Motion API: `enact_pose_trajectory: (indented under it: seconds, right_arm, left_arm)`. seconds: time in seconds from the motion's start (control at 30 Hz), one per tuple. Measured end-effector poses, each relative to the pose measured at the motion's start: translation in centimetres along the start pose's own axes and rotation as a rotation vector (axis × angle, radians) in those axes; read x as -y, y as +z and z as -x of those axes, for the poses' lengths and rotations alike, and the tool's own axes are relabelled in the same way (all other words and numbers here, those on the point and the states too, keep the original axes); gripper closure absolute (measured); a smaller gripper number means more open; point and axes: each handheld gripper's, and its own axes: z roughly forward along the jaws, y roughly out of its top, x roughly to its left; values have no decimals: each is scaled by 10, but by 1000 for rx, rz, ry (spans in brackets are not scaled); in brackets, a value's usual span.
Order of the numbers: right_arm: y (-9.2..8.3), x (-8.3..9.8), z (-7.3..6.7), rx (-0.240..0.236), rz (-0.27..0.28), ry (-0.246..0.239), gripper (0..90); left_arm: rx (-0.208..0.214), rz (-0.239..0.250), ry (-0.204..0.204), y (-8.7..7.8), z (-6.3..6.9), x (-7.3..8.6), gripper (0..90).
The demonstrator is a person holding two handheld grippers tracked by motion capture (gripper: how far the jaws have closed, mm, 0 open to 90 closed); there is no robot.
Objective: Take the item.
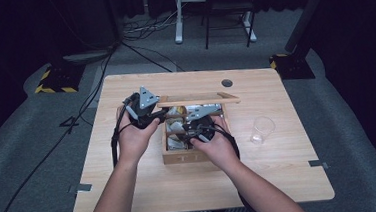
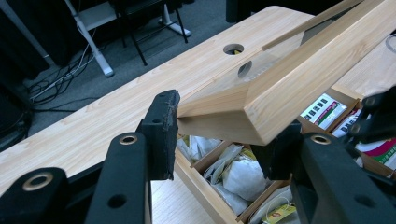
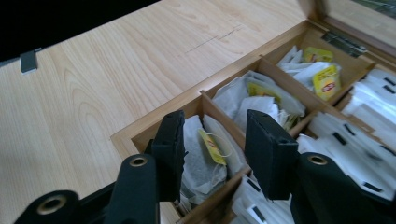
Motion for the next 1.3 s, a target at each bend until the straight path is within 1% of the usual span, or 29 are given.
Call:
enact_pose_trajectory:
  seconds: [0.1, 0.23, 0.43, 0.63, 0.83, 0.87, 0.9, 1.07, 1.17, 1.23, 1.3]
  right_arm:
    - [7, 1, -3, 1, -18, -10, 608]
    - [16, 3, -5, -12, -34, -18, 612]
    - [29, 3, -13, -45, -50, -20, 566]
    - [36, 4, -15, -57, -56, -23, 572]
    - [43, 6, -12, -57, -73, -19, 607]
    - [44, 6, -12, -57, -73, -13, 621]
    - [44, 6, -11, -56, -73, -20, 654]
    - [43, 5, -9, -59, -66, -21, 755]
    - [44, 5, -9, -54, -75, -33, 751]
    - [47, 6, -9, -46, -81, -30, 740]
    - [49, 7, -10, -47, -83, -31, 763]
  left_arm:
    - [2, 2, -8, 0, 0, -1, 552]
    - [1, 3, -1, 0, -1, -2, 552]
    - [2, 3, -2, 0, -1, -2, 553]
    - [1, 1, 1, 0, -1, -2, 553]
    - [2, 3, 0, 0, -1, -2, 553]
    - [2, 3, -1, 0, -1, -2, 552]
    - [3, 3, 0, 0, -1, -1, 552]
    - [5, 2, -5, 0, -1, -1, 551]
    - [5, 1, -5, 0, -1, -1, 551]
    - [6, 1, -5, 0, -1, -1, 551]
    - [7, -3, -4, 0, -1, -1, 550]
